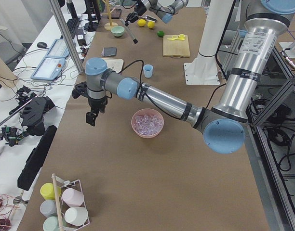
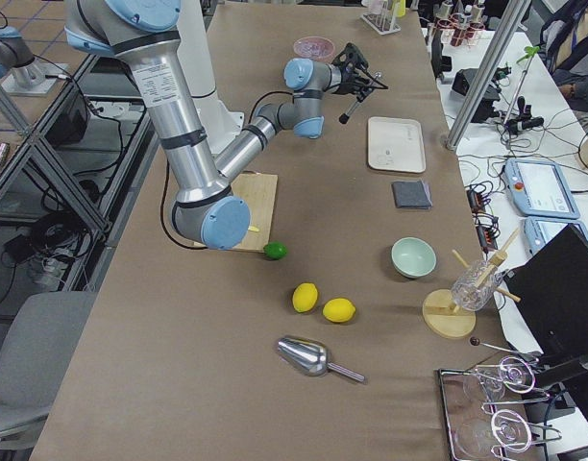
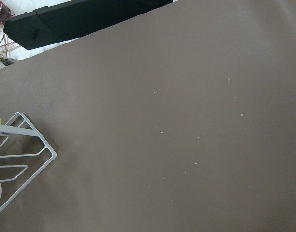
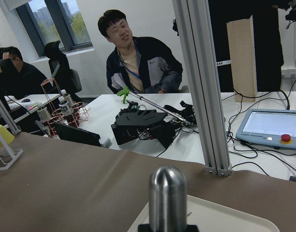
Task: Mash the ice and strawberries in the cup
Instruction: 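Lift the pestle upright with the right gripper and carry it over the cup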
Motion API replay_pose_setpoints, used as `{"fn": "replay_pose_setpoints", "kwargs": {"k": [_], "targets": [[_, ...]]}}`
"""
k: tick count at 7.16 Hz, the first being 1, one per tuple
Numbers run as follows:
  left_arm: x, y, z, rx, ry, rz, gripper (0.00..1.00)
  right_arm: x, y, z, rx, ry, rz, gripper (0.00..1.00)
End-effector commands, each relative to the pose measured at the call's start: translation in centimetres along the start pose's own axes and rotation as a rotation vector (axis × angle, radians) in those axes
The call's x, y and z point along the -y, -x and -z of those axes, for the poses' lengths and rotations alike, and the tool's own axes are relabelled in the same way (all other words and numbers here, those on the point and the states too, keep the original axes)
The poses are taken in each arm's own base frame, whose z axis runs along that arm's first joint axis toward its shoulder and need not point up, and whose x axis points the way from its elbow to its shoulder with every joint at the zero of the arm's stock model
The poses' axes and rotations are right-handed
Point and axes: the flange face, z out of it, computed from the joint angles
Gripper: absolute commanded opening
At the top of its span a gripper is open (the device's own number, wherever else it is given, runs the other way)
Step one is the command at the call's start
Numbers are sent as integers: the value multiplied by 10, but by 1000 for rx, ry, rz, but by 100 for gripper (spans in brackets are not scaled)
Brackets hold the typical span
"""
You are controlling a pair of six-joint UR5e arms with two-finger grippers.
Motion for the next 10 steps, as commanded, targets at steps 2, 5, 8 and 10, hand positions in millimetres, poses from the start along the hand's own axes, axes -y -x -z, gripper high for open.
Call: {"fn": "replay_pose_setpoints", "kwargs": {"k": [2, 5, 8, 10], "targets": [[1, 1, -3, -4, 6, 48, 97, -48, 66, 0, 65, -117, -62, 0], [1, 5, -9, -6, 10, 50, 97, -98, 89, -10, 60, -160, -94, 0], [0, 6, -10, -5, 11, 51, 97, -132, 119, -3, -10, -204, -13, 0], [-1, 6, -11, -7, 13, 52, 97, -143, 127, 2, -54, -225, 40, 0]]}}
